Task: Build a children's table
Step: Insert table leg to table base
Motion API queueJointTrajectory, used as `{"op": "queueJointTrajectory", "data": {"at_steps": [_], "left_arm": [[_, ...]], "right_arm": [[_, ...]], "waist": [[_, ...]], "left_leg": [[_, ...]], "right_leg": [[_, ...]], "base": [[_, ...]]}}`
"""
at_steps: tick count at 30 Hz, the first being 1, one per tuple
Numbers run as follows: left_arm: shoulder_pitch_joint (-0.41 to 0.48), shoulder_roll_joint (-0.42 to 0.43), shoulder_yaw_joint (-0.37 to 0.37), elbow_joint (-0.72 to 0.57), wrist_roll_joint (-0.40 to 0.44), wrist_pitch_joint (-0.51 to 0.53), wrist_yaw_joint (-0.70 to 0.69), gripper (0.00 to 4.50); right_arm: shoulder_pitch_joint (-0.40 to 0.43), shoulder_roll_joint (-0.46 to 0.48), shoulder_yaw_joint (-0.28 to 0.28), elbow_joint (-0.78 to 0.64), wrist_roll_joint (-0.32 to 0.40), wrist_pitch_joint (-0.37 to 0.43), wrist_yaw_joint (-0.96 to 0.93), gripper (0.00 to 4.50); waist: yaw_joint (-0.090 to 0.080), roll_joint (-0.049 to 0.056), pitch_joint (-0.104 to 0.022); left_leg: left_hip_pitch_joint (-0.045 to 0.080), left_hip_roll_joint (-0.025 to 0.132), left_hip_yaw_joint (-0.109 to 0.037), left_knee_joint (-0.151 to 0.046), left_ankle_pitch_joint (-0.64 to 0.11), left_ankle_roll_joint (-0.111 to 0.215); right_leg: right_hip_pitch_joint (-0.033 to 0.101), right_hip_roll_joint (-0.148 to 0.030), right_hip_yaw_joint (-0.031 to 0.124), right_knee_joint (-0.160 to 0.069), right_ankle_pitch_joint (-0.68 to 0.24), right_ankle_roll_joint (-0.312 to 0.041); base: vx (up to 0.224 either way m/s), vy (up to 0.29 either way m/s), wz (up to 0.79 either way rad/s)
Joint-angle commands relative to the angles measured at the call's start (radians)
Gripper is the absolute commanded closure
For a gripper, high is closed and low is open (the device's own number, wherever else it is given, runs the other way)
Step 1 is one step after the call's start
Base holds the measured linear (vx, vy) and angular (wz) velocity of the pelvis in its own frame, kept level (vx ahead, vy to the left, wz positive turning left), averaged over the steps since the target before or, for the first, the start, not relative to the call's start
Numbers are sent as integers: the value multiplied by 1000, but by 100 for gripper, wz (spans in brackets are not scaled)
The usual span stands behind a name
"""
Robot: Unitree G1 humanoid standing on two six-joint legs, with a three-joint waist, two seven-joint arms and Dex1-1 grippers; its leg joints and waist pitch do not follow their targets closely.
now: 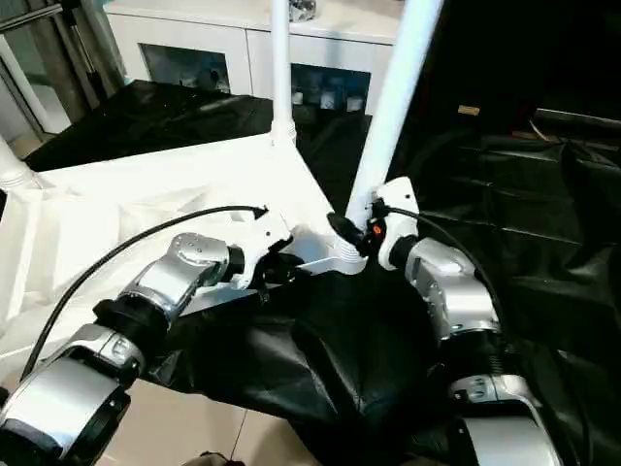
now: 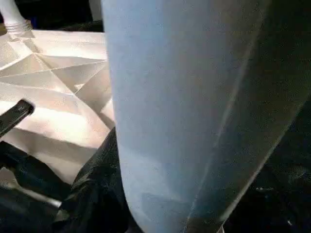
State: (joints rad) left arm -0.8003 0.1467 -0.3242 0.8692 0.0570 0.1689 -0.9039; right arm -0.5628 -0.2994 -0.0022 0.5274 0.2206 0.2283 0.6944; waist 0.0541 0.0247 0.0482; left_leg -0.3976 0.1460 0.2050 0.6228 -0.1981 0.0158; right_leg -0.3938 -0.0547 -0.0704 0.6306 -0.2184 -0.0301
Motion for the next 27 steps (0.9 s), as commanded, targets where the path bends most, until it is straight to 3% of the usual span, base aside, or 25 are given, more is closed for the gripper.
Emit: {"op": "queueJointTrajectory", "data": {"at_steps": [1,4,6,12,13,18,19,20,27], "left_arm": [[8,23,-23,42,34,13,-10,408],[8,35,-47,54,50,4,-61,427],[19,45,-51,34,40,8,-107,439],[70,60,-28,-60,-12,-39,-185,450],[81,64,-29,-76,-12,-40,-186,450],[110,72,-27,-104,-8,-34,-182,450],[114,73,-25,-108,-8,-33,-181,450],[119,73,-22,-110,-8,-33,-177,450],[141,80,-8,-154,-10,-15,-169,450]], "right_arm": [[-1,-14,9,-19,-11,13,14,261],[1,-25,20,-11,-18,15,29,261],[0,-27,18,-7,-17,20,32,261],[1,-25,27,-15,-12,41,46,261],[2,-26,33,-20,-11,52,53,261],[16,-32,61,-33,-15,90,85,261],[19,-34,65,-34,-16,95,91,261],[25,-38,75,-41,-17,107,103,261],[49,-62,107,-90,-16,176,148,261]], "waist": [[4,-9,-62],[0,-7,-58],[0,-12,-58],[3,-10,-59],[1,-14,-59],[2,-11,-53],[0,-18,-52],[0,-14,-52],[-1,-15,-53]], "left_leg": [[26,100,-53,-72,-128,78],[31,102,-54,-77,-157,58],[32,102,-54,-78,-157,52],[32,107,-54,-80,-132,56],[31,106,-52,-81,-132,58],[35,106,-53,-85,-185,31],[35,106,-53,-86,-187,32],[35,106,-54,-86,-182,31],[35,105,-53,-87,-169,37]], "right_leg": [[56,-128,65,-83,-35,-265],[54,-125,65,-89,-93,-256],[55,-128,67,-91,-112,-251],[55,-129,67,-84,-71,-262],[55,-128,67,-84,-71,-262],[51,-129,69,-96,-176,-240],[51,-128,70,-96,-183,-237],[51,-130,71,-96,-189,-234],[49,-128,71,-98,-189,-226]], "base": [[0,0,0],[0,0,0],[0,0,0],[0,0,0],[0,0,0],[0,0,0],[0,0,0],[0,0,0],[0,0,0]]}}
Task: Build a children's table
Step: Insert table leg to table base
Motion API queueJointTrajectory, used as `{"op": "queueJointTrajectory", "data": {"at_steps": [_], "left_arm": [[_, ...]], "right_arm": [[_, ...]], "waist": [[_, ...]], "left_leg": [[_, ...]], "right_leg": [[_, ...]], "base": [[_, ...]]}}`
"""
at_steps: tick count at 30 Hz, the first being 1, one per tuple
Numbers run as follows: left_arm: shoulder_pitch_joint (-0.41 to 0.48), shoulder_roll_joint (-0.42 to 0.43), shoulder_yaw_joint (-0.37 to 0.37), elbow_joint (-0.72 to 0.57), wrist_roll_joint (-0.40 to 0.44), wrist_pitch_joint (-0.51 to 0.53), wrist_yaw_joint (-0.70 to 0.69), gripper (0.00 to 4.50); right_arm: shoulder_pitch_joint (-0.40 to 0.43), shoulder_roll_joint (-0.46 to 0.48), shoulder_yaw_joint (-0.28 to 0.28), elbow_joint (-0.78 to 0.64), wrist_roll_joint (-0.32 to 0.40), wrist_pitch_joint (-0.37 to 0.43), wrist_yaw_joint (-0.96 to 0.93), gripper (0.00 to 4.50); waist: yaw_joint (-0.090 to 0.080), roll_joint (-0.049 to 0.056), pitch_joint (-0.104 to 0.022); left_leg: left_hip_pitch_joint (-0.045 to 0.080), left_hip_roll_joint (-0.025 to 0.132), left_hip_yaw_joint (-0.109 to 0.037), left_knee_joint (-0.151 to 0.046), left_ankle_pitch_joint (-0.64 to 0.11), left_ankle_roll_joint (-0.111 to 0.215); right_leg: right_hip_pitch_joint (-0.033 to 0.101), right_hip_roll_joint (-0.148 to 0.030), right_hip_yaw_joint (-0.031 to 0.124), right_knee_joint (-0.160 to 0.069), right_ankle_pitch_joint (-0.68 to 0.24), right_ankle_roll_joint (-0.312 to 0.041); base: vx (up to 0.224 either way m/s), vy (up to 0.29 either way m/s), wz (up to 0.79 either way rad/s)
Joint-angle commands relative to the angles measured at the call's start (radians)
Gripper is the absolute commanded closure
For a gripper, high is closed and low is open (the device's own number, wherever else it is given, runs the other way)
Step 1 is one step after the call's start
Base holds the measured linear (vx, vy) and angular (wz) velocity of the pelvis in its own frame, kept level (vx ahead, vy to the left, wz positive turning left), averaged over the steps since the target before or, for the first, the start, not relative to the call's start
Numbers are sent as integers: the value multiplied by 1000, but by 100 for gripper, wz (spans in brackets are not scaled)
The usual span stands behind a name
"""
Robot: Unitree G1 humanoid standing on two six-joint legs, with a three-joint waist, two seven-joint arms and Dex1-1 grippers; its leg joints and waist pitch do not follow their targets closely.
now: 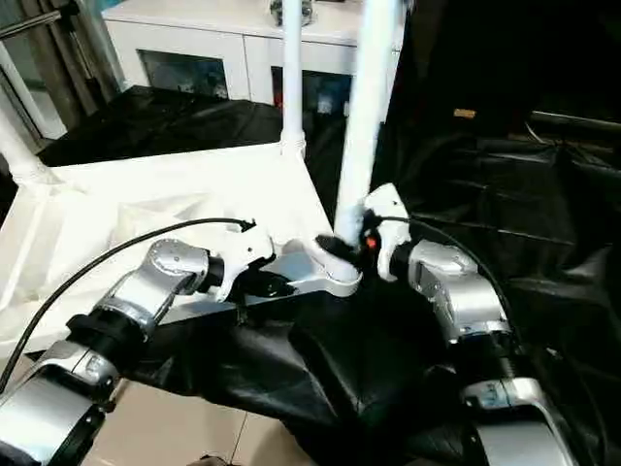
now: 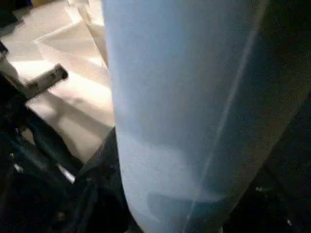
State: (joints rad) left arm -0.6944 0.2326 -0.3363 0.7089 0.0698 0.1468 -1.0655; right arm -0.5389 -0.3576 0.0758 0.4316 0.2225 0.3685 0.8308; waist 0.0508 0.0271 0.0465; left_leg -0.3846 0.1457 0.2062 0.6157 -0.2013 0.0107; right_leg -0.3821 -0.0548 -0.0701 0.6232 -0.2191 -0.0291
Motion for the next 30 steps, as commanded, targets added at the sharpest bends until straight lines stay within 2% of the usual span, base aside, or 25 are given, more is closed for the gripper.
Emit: {"op": "queueJointTrajectory", "data": {"at_steps": [1,8,12,17,18,21,22,23,24,26,28,30], "left_arm": [[37,-2,3,-3,-23,9,-12,450],[54,12,0,-60,-31,27,-43,450],[67,14,8,-87,-37,47,-39,450],[73,12,22,-96,-39,57,-17,450],[74,11,26,-96,-38,57,-8,450],[73,7,33,-96,-35,60,8,450],[73,7,33,-96,-35,60,10,450],[70,4,37,-92,-33,59,22,450],[68,0,41,-88,-31,56,34,450],[66,-2,43,-85,-31,55,39,450],[59,-8,47,-73,-30,52,46,450],[58,-8,47,-71,-29,51,46,450]], "right_arm": [[24,-6,30,5,-19,36,11,261],[16,4,15,48,-27,14,-16,261],[39,34,-40,58,35,22,-17,261],[73,50,-92,63,77,1,-30,261],[94,59,-115,64,95,-17,-37,261],[134,82,-152,66,111,-57,-54,261],[136,83,-153,66,111,-60,-55,261],[163,95,-162,63,107,-100,-68,261],[184,106,-167,58,103,-132,-80,261],[195,111,-170,55,101,-149,-87,261],[242,130,-166,48,80,-226,-121,261],[254,136,-166,46,75,-242,-129,261]], "waist": [[3,-15,-51],[0,-13,-55],[-2,-12,-56],[-1,-13,-58],[0,-9,-58],[1,-10,-57],[1,-9,-57],[2,-2,-57],[1,-4,-57],[3,-5,-57],[4,-2,-55],[5,-2,-55]], "left_leg": [[22,106,-55,-80,-166,40],[21,106,-53,-81,-140,44],[20,106,-53,-80,-127,54],[20,104,-51,-79,-106,70],[21,105,-51,-79,-107,69],[22,107,-51,-82,-131,60],[23,107,-51,-82,-130,59],[23,106,-52,-82,-132,56],[24,107,-51,-82,-136,55],[23,107,-52,-83,-143,51],[25,107,-51,-85,-161,45],[25,107,-53,-87,-165,42]], "right_leg": [[37,-129,71,-90,-189,-226],[39,-127,69,-85,-127,-238],[41,-128,69,-84,-96,-247],[44,-127,66,-82,-62,-253],[42,-127,66,-82,-64,-252],[42,-127,67,-85,-86,-245],[41,-128,67,-86,-87,-245],[40,-127,67,-86,-88,-244],[40,-128,67,-88,-89,-242],[40,-129,68,-89,-101,-237],[37,-129,69,-95,-129,-231],[38,-128,68,-94,-139,-227]], "base": [[0,0,0],[0,0,0],[0,0,0],[0,0,0],[0,0,0],[0,0,0],[0,0,0],[0,0,0],[0,0,0],[0,0,0],[0,0,0],[0,0,0]]}}
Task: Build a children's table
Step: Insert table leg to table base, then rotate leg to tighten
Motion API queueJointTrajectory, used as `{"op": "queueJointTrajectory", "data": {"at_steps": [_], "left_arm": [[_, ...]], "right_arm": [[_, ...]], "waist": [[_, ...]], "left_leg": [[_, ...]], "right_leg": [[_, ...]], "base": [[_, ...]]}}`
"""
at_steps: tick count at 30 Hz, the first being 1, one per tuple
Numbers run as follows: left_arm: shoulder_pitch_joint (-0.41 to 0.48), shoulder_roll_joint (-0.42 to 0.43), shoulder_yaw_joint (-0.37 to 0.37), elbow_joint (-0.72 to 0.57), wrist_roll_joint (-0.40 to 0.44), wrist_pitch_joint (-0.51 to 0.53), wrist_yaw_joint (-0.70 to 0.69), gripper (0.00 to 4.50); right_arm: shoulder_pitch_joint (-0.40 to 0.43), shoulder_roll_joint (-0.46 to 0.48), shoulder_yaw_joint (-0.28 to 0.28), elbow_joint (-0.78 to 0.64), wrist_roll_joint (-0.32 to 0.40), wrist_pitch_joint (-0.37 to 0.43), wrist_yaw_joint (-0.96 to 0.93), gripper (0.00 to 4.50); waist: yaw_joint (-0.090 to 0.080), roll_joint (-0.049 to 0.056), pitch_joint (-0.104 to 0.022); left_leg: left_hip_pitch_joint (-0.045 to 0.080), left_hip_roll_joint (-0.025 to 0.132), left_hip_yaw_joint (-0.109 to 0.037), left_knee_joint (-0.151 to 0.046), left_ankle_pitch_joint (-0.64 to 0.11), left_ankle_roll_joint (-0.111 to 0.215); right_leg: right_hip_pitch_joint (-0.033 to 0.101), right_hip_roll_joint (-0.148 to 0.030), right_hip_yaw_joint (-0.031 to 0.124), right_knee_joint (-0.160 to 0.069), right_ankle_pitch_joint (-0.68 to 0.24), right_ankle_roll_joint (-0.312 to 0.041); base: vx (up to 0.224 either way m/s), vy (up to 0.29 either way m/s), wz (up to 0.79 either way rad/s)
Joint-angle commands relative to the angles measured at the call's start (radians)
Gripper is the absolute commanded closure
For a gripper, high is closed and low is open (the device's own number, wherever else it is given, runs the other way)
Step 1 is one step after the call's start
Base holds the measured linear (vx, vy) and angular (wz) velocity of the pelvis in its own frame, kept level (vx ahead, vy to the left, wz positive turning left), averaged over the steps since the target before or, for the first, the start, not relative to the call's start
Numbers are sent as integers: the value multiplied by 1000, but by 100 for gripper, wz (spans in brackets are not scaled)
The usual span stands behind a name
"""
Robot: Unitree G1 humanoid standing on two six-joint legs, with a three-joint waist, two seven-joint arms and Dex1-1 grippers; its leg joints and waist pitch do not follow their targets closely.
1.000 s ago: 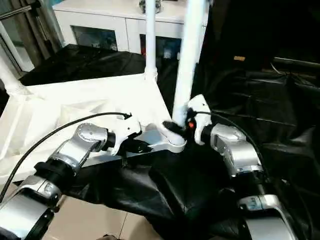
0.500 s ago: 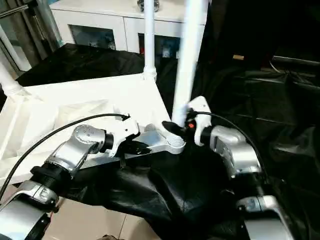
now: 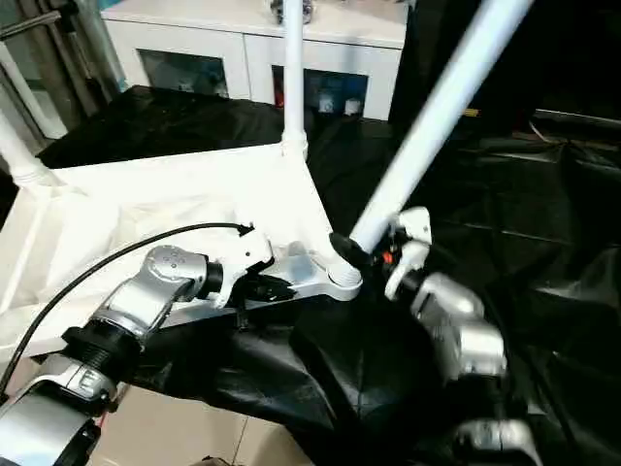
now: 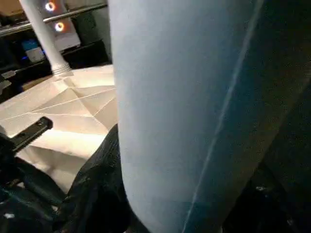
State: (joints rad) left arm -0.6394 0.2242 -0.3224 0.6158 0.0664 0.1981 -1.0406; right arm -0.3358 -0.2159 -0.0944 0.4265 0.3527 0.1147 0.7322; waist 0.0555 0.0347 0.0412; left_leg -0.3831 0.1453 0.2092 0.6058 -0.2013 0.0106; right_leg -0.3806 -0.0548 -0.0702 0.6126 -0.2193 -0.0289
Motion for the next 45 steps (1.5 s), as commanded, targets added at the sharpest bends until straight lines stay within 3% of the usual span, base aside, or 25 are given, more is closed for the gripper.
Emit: {"op": "queueJointTrajectory", "data": {"at_steps": [1,5,6,8,9,11,14,17,18,20,25,27,33,40,41,43,45], "left_arm": [[1,0,34,24,-26,-1,22,450],[-2,2,29,24,-23,-5,18,450],[-3,5,22,23,-20,-8,9,450],[-3,5,21,23,-20,-9,8,450],[-4,8,16,21,-18,-11,1,450],[-3,9,13,19,-16,-12,-3,450],[2,12,10,13,-15,-13,-8,450],[10,16,7,5,-15,-14,-15,450],[15,19,6,-3,-16,-16,-21,450],[19,22,4,-9,-18,-19,-25,450],[46,54,-15,-67,-44,-51,-118,450],[58,70,-26,-95,-53,-58,-162,450],[77,110,-50,-151,-65,-61,-242,450],[78,122,-31,-158,-70,-55,-237,450],[74,119,-22,-152,-69,-50,-221,450],[50,97,2,-108,-46,-49,-137,450],[34,78,16,-88,-40,-36,-92,450]], "right_arm": [[61,-2,13,40,-63,2,-34,261],[74,-1,50,5,-92,-11,-34,261],[67,-12,87,-4,-124,-14,-27,261],[66,-13,91,-5,-127,-14,-27,261],[49,-26,131,-8,-153,1,-8,261],[40,-35,154,-2,-165,2,9,261],[25,-50,194,9,-182,7,51,261],[13,-63,226,18,-184,30,107,261],[9,-65,232,25,-182,31,128,261],[3,-67,235,35,-181,27,145,261],[-16,-85,250,50,-144,11,272,261],[-12,-101,267,36,-133,13,330,261],[13,-151,318,-2,-135,10,453,261],[23,-148,314,4,-140,-6,465,261],[19,-137,304,23,-145,-25,445,261],[-26,-77,232,123,-163,-91,269,261],[-56,-53,202,172,-175,-94,179,261]], "waist": [[1,-2,-50],[0,-4,-53],[-1,-1,-51],[-3,-1,-48],[-3,-2,-48],[-4,0,-48],[-6,-2,-50],[-8,-4,-49],[-5,-17,-52],[-6,-11,-51],[-7,-20,-50],[-4,-16,-49],[0,-14,-48],[3,-17,-50],[4,-17,-50],[-4,-16,-47],[-12,-19,-43]], "left_leg": [[25,107,-57,-78,-170,40],[22,107,-57,-79,-157,48],[22,106,-57,-79,-161,49],[23,106,-58,-81,-191,42],[25,105,-57,-80,-199,39],[25,107,-58,-82,-203,32],[23,107,-58,-81,-183,43],[21,104,-57,-78,-185,49],[19,105,-58,-75,-162,61],[21,107,-56,-77,-159,64],[19,107,-56,-76,-164,72],[18,110,-56,-77,-170,75],[24,114,-56,-84,-199,51],[24,112,-56,-83,-192,41],[24,111,-56,-83,-189,41],[24,110,-57,-84,-203,30],[24,107,-63,-89,-259,1]], "right_leg": [[36,-128,68,-83,-141,-226],[38,-126,68,-80,-98,-226],[38,-125,67,-81,-99,-225],[37,-126,67,-87,-149,-221],[36,-127,68,-89,-165,-219],[36,-125,69,-90,-180,-214],[38,-125,68,-84,-131,-223],[40,-125,68,-86,-138,-226],[43,-130,69,-80,-129,-230],[38,-127,68,-84,-132,-228],[42,-129,67,-82,-128,-233],[40,-127,67,-83,-151,-226],[34,-124,68,-82,-162,-226],[35,-127,68,-80,-143,-235],[36,-127,68,-80,-139,-235],[29,-129,69,-82,-157,-244],[33,-130,67,-92,-258,-225]], "base": [[0,0,0],[0,0,0],[0,0,0],[0,0,0],[0,0,0],[0,0,0],[0,0,0],[0,0,0],[0,0,0],[0,0,0],[0,0,0],[0,0,0],[0,0,0],[0,0,0],[0,0,0],[0,0,0],[0,0,0]]}}
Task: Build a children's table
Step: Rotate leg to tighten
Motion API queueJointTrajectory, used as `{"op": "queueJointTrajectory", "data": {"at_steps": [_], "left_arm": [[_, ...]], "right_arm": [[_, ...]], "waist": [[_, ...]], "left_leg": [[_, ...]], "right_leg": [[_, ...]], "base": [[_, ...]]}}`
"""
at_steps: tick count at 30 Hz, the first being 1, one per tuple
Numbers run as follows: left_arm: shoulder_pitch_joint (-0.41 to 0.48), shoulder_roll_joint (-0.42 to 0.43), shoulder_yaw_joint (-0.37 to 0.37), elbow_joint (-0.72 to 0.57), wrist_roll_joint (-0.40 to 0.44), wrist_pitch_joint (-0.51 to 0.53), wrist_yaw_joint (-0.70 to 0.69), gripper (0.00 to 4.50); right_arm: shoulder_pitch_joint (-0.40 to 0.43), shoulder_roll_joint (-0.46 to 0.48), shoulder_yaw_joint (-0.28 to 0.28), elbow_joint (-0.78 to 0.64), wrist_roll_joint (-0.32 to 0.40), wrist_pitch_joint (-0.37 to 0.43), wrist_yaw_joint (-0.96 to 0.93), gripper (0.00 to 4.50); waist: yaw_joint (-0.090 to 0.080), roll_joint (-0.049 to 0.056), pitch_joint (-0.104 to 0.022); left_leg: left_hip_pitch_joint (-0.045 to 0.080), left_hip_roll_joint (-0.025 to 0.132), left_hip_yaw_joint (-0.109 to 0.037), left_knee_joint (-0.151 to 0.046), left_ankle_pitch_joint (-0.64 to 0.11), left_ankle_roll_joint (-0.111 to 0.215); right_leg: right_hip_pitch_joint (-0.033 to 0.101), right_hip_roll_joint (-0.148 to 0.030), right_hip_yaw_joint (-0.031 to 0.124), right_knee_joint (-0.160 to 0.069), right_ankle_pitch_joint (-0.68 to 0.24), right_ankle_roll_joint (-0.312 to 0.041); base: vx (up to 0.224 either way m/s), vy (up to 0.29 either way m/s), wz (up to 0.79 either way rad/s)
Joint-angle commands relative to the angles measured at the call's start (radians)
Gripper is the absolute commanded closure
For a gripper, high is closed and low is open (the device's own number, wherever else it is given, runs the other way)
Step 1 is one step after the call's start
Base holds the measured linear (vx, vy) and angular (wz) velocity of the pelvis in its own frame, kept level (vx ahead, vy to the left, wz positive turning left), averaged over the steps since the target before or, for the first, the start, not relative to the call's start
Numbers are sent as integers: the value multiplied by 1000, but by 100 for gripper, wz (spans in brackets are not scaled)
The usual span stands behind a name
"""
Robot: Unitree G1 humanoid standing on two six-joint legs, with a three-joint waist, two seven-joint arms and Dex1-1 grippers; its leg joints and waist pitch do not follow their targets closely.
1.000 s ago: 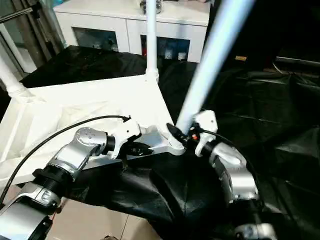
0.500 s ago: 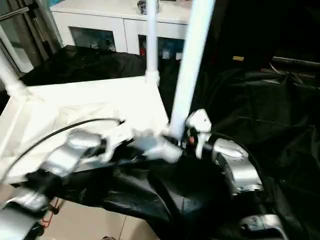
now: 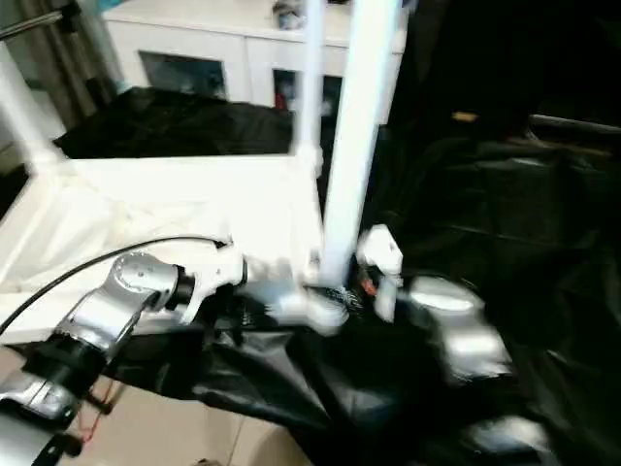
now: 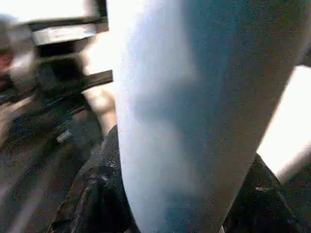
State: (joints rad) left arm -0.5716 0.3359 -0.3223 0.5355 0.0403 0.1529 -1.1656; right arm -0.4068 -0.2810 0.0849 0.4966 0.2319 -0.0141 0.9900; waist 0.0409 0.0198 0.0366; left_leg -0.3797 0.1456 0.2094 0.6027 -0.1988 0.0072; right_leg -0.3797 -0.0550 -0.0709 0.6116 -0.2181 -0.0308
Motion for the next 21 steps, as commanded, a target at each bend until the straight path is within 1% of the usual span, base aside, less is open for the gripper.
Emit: {"op": "queueJointTrajectory", "data": {"at_steps": [1,2,3,4,5,6,7,8,9,10,12,13,14,15,16,17,18,19,20,21], "left_arm": [[-44,-46,24,-2,-17,24,53,450],[-52,-57,30,1,-19,41,70,450],[-76,-84,43,21,-14,72,127,450],[-76,-84,43,21,-14,72,127,450],[-113,-123,57,58,1,112,221,450],[-134,-146,62,81,14,136,278,450],[-136,-149,62,84,16,139,284,450],[-159,-180,71,110,33,176,363,450],[-171,-198,77,125,41,195,406,450],[-187,-230,83,145,53,219,474,450],[-192,-244,79,150,60,223,496,450],[-195,-262,73,156,66,228,517,450],[-195,-266,72,157,67,229,520,450],[-193,-277,64,160,70,231,524,450],[-196,-282,61,168,73,230,530,450],[-198,-285,60,174,74,229,533,450],[-199,-287,61,178,72,229,533,450],[-201,-291,63,183,70,233,540,450],[-202,-290,61,185,72,232,541,450],[-203,-289,59,188,72,228,541,450]], "right_arm": [[0,22,15,125,-66,34,-121,261],[-12,30,9,144,-76,33,-156,261],[-41,52,-6,185,-90,36,-233,261],[-41,52,-6,185,-90,36,-233,261],[-81,84,-25,237,-96,57,-333,261],[-106,101,-32,277,-102,63,-386,261],[-109,103,-33,283,-103,63,-391,261],[-135,122,-36,327,-112,62,-443,261],[-149,132,-38,351,-117,59,-469,261],[-170,157,-55,380,-107,66,-516,261],[-179,169,-65,393,-98,69,-537,261],[-189,184,-72,407,-92,72,-560,261],[-191,187,-72,409,-93,71,-564,261],[-195,199,-70,418,-101,65,-572,261],[-201,206,-71,428,-107,58,-578,261],[-204,212,-72,435,-111,55,-584,261],[-205,216,-71,436,-114,54,-586,261],[-210,221,-71,447,-119,48,-592,261],[-211,223,-71,447,-120,47,-593,261],[-214,225,-69,453,-126,44,-601,261]], "waist": [[0,-4,-37],[-3,-3,-35],[-6,4,-37],[-11,2,-36],[-13,-2,-36],[-12,3,-38],[-13,0,-37],[-10,2,-39],[-7,0,-41],[-5,0,-41],[2,-2,-45],[4,-3,-46],[5,2,-46],[6,1,-48],[6,1,-46],[5,2,-43],[4,3,-39],[4,3,-38],[2,3,-33],[1,4,-33]], "left_leg": [[22,107,-63,-86,-270,0],[23,107,-64,-88,-284,-7],[28,109,-67,-89,-306,-27],[26,109,-66,-91,-308,-32],[24,107,-66,-91,-315,-33],[33,105,-66,-88,-317,-42],[33,104,-65,-87,-316,-40],[30,103,-65,-85,-306,-37],[30,104,-60,-83,-272,-24],[29,102,-58,-81,-257,-18],[26,101,-55,-77,-203,16],[26,102,-54,-75,-188,25],[23,102,-54,-75,-176,33],[19,101,-55,-75,-156,53],[20,102,-55,-76,-163,55],[21,102,-56,-77,-189,51],[25,102,-57,-81,-229,38],[27,103,-58,-82,-251,29],[31,104,-60,-86,-293,12],[34,105,-62,-87,-314,3]], "right_leg": [[31,-129,69,-93,-277,-217],[28,-128,68,-94,-300,-214],[27,-130,70,-95,-320,-208],[26,-128,70,-95,-313,-211],[27,-126,69,-93,-310,-209],[21,-128,71,-95,-306,-216],[21,-128,71,-98,-305,-218],[26,-129,72,-97,-291,-219],[27,-128,73,-94,-229,-232],[28,-127,73,-93,-207,-236],[33,-127,72,-87,-126,-247],[35,-127,72,-85,-103,-250],[37,-128,72,-83,-83,-254],[40,-126,67,-79,-55,-257],[39,-126,66,-83,-67,-255],[38,-127,66,-88,-111,-251],[35,-126,66,-95,-177,-241],[34,-127,66,-98,-212,-236],[30,-126,66,-105,-280,-221],[28,-127,67,-106,-308,-215]], "base": [[0,0,0],[0,0,0],[0,0,0],[0,0,0],[0,0,0],[0,0,0],[0,0,0],[0,0,0],[0,0,0],[0,0,0],[0,0,0],[0,0,0],[0,0,0],[0,0,0],[0,0,0],[0,0,0],[0,0,0],[0,0,0],[0,0,0],[0,0,0]]}}
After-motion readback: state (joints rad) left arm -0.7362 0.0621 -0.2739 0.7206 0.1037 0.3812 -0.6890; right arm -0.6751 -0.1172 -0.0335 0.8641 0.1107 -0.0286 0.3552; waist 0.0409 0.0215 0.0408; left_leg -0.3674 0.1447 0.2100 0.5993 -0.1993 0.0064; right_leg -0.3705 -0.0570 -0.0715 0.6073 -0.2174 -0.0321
